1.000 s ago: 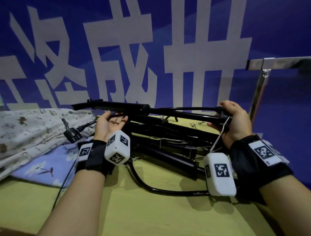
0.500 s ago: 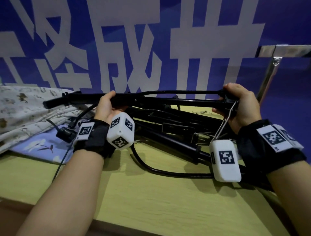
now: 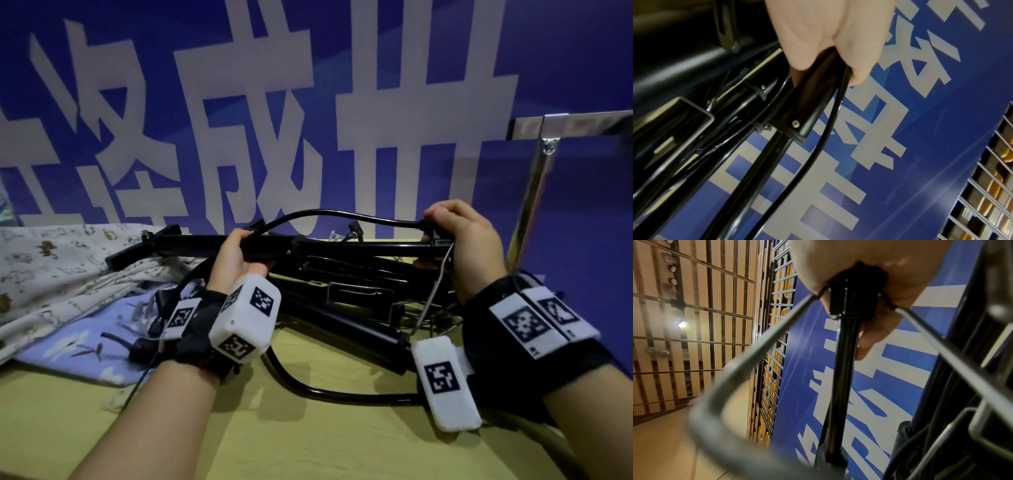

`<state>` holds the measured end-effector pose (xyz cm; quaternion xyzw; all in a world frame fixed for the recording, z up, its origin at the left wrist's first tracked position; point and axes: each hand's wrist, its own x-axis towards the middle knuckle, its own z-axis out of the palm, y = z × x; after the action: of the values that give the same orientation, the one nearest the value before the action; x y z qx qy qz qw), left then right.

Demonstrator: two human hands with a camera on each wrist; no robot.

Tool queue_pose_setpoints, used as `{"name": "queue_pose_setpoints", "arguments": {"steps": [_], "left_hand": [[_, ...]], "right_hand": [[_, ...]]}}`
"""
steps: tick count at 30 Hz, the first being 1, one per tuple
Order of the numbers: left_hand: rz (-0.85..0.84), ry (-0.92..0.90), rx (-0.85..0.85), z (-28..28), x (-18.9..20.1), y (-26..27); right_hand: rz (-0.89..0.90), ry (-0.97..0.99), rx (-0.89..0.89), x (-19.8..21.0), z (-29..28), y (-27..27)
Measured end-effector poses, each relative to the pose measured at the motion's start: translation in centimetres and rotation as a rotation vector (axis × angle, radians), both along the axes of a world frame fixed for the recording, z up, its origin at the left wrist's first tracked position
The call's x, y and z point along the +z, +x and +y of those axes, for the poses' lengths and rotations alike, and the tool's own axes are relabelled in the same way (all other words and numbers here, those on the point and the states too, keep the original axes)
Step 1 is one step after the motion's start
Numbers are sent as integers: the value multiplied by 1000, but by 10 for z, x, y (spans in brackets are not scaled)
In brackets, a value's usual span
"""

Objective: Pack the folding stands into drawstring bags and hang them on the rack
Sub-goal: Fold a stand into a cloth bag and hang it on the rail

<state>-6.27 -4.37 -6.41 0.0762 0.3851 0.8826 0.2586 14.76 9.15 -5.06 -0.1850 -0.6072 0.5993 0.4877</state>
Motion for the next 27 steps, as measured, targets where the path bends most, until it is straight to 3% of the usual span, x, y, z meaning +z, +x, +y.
{"name": "queue_pose_setpoints", "arguments": {"steps": [8, 14, 16, 18, 22, 27], "left_hand": [[-63, 56, -58, 10, 1, 10], [-75, 236, -98, 2, 9, 11], [-35, 281, -120, -3, 12, 9], [108, 214, -131, -6, 14, 9], [259, 176, -12, -15, 22, 11], [80, 379, 116, -29, 27, -3]], "right_hand": [[-45, -65, 20, 0, -2, 1], [24, -116, 28, 0, -1, 2], [71, -147, 19, 0, 1, 2], [110, -175, 11, 0, 3, 3], [163, -186, -17, 0, 6, 2], [195, -184, -70, -1, 9, 2]]}}
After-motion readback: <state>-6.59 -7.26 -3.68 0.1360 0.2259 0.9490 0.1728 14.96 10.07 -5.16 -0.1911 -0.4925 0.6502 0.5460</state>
